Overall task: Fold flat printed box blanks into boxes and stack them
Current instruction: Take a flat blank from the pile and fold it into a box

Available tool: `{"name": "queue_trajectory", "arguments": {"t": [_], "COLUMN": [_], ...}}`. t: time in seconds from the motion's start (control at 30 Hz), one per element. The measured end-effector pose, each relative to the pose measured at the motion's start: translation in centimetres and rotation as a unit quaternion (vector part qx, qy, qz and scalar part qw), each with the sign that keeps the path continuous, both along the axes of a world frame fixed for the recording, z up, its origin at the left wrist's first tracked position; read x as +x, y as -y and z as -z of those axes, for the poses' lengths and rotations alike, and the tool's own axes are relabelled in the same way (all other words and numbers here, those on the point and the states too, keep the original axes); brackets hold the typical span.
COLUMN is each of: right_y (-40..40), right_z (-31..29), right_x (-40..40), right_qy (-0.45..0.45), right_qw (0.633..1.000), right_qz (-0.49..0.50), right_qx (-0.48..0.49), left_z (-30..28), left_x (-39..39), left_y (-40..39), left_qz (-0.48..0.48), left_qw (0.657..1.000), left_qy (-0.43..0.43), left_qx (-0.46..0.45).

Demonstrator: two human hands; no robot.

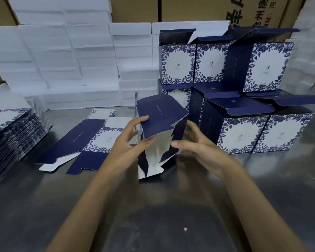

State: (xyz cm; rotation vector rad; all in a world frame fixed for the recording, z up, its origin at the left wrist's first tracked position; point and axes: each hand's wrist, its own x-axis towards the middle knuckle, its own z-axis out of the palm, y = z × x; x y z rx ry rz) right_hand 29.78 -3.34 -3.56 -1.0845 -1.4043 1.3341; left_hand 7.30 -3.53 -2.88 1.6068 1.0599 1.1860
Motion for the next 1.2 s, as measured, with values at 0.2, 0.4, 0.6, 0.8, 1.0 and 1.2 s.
{"name": "queue_trajectory", "arguments": {"t": [0.2, 0.4, 0.6, 0.8, 1.0, 1.2], "right_y": [-0.7, -0.7, -0.7, -1.0, -1.1, -0.9], "right_z": [1.5, 1.7, 1.5, 1.9, 1.7, 1.2], "right_x": [-1.0, -1.4, -0.4, -0.8, -0.6, -0.6], "right_qy": [0.141, 0.245, 0.444, 0.416, 0.404, 0.375], "right_qw": [0.984, 0.959, 0.889, 0.901, 0.908, 0.91], "right_qz": [0.072, 0.086, 0.059, 0.031, 0.042, 0.075], "right_qx": [0.084, 0.117, 0.092, 0.116, 0.105, 0.162], "left_z": [-0.4, 0.0, -0.2, -0.1, 0.5, 0.6], "left_x": [0.1, 0.9, 0.7, 0.6, 0.4, 0.5], "left_y": [0.2, 0.4, 0.4, -0.1, -0.5, -0.8], "left_qz": [-0.041, -0.093, -0.102, -0.091, -0.095, -0.088], "left_qw": [0.999, 0.992, 0.991, 0.992, 0.991, 0.991], "left_qy": [0.017, 0.02, 0.017, 0.026, 0.021, 0.027], "left_qx": [0.012, 0.078, 0.091, 0.086, 0.097, 0.096]}}
